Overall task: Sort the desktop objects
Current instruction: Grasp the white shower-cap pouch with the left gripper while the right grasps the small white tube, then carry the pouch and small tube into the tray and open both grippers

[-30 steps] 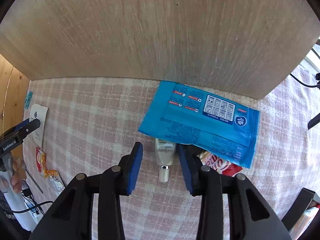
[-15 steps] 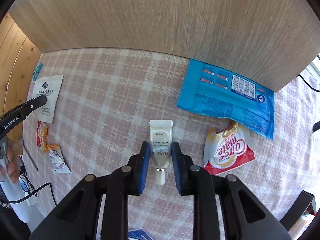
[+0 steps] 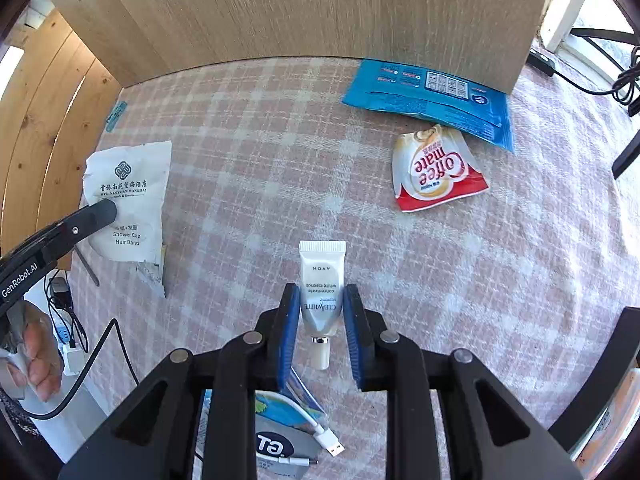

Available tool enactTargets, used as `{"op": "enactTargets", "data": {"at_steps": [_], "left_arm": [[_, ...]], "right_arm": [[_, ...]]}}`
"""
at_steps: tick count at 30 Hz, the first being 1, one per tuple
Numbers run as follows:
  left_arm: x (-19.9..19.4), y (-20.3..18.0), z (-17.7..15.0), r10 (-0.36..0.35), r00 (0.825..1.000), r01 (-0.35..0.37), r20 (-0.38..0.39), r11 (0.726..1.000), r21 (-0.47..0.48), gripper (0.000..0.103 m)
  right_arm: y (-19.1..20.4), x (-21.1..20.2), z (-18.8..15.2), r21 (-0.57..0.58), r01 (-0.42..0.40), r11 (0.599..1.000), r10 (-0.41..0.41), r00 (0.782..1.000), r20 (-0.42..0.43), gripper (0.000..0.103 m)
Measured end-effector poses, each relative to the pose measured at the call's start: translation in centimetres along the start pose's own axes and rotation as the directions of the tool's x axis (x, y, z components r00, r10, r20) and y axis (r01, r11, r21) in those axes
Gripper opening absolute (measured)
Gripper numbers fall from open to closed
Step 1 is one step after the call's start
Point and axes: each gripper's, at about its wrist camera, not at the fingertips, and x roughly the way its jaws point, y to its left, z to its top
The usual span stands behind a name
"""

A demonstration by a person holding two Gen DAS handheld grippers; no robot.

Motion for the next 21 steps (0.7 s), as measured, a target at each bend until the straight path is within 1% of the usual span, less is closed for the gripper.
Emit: {"op": "enactTargets", "data": {"at_steps": [2, 4, 6, 7, 11, 17, 18, 19, 20, 21], "left_arm": [[-0.9, -2.1, 0.1, -0.01, 1.0, 0.01, 0.008, 1.0, 0.011, 0.011], [-2.0, -3.8, -0.8, -0.017, 1.0, 0.016, 0.016, 0.999, 0.032, 0.011], [-3.9, -5.0, -1.5, -0.027, 0.999, 0.026, 0.027, 0.998, 0.054, 0.011], [-4.4, -6.0, -1.9, -0.035, 0.999, 0.033, 0.03, 0.997, 0.068, 0.011], [-5.5, -10.3, -3.5, -0.055, 0.998, 0.05, 0.037, 0.99, 0.134, 0.011], [-6.8, -17.7, -6.2, -0.11, 0.994, 0.101, 0.027, 0.966, 0.237, 0.011], [-6.9, -19.1, -6.7, -0.121, 0.992, 0.111, 0.023, 0.96, 0.256, 0.011], [-7.0, -20.3, -7.2, -0.132, 0.991, 0.122, 0.02, 0.954, 0.272, 0.011], [-6.8, -21.8, -7.7, -0.145, 0.989, 0.135, 0.016, 0.948, 0.288, 0.011], [-6.7, -23.1, -8.3, -0.159, 0.987, 0.149, 0.01, 0.941, 0.303, 0.011]], "right_arm": [[-0.4, -1.5, -1.1, 0.007, -0.012, 1.0, 0.012, 1.0, 0.02, 0.022], [-1.2, -3.2, -2.4, 0.017, -0.021, 1.0, 0.02, 0.999, 0.044, 0.022], [-2.9, -4.8, -5.2, 0.026, -0.028, 0.999, 0.027, 0.997, 0.067, 0.022], [-3.7, -5.0, -6.1, 0.031, -0.031, 0.999, 0.029, 0.997, 0.076, 0.022], [-6.7, -7.5, -8.4, 0.058, -0.037, 0.998, 0.03, 0.993, 0.112, 0.022], [-11.4, -11.1, -13.1, 0.107, -0.029, 0.994, 0.011, 0.986, 0.165, 0.022], [-12.6, -12.0, -13.9, 0.12, -0.025, 0.992, 0.004, 0.985, 0.173, 0.022], [-15.0, -13.3, -15.6, 0.148, -0.019, 0.989, -0.009, 0.982, 0.187, 0.022], [-15.0, -13.3, -15.6, 0.148, -0.019, 0.989, -0.009, 0.982, 0.187, 0.022], [-16.1, -13.8, -16.2, 0.162, -0.01, 0.987, -0.021, 0.981, 0.192, 0.022]]}}
